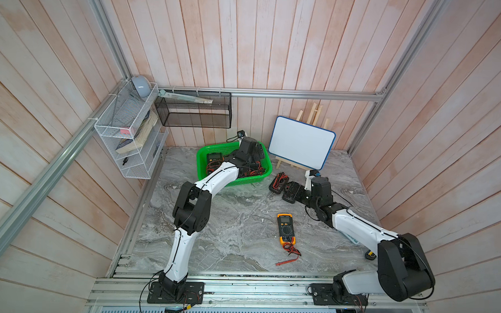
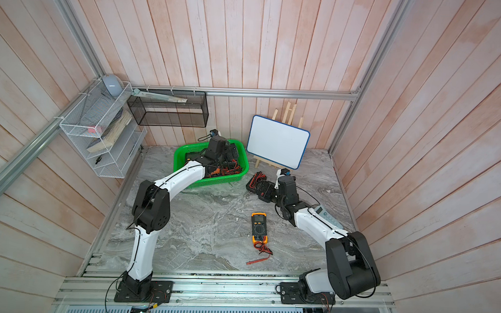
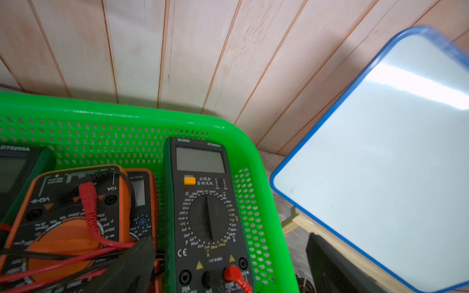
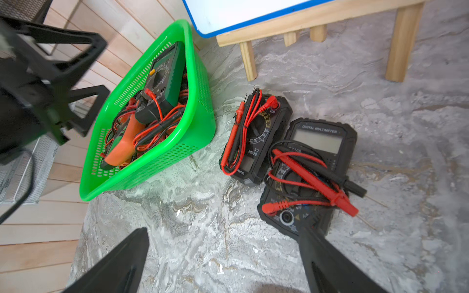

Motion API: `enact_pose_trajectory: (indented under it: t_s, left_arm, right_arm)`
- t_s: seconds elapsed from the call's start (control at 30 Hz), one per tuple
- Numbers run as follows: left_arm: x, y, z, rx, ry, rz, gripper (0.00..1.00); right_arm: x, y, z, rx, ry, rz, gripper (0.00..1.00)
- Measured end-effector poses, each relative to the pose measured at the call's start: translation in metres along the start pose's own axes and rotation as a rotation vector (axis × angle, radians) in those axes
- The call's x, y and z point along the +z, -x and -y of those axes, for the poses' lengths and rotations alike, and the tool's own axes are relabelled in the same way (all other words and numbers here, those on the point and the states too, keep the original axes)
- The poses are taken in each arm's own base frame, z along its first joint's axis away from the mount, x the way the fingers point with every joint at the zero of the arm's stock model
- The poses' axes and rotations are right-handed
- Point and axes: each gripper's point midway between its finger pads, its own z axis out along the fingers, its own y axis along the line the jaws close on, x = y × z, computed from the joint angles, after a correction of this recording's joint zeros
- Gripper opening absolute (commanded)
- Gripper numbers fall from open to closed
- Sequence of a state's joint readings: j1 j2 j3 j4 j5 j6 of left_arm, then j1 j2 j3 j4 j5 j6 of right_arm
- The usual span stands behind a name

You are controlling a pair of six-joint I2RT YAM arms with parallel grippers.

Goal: Put the multimeter into the basket
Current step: Place the multimeter in the basket, then pick up the multimeter from the center of the board.

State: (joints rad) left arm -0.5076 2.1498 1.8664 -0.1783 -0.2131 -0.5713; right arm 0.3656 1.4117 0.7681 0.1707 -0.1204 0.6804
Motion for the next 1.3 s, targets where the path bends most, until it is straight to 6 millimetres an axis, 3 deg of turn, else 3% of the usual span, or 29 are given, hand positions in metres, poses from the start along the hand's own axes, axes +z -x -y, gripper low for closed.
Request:
enact_pose_trajectory:
  t_s: [0.13,0.27,0.37,0.63,0.73,1.0,1.3]
  left_arm:
    - [-0.041,0.027,0.016,0.000,-0.065,0.052,1.00]
    - [-0.078,0.032,0.017,0.015,-0.094,0.062,1.00]
    - [-0.098,0.017,0.006,0.028,-0.093,0.036,1.00]
    - [-0.133,-0.064,-0.047,0.066,-0.024,-0.119,1.00]
    - [-0.146,-0.082,-0.061,0.075,-0.006,-0.150,1.00]
    - [-0.172,-0.087,-0.076,0.062,0.000,-0.140,1.00]
    - [-0.173,-0.096,-0.098,0.043,0.042,-0.156,1.00]
  right_arm:
    - [0.008,0.005,0.010,0.004,-0.067,0.009,0.98]
    - [0.017,0.004,0.024,0.011,-0.136,-0.005,0.98]
    - [0.025,0.002,0.035,0.016,-0.181,-0.026,0.98]
    - [0.044,-0.004,0.054,0.020,-0.256,-0.075,0.98]
    - [0.051,-0.002,0.058,0.016,-0.272,-0.083,0.98]
    - [0.071,0.002,0.061,0.004,-0.292,-0.106,0.98]
    - [0.071,-0.008,0.072,0.005,-0.336,-0.139,0.98]
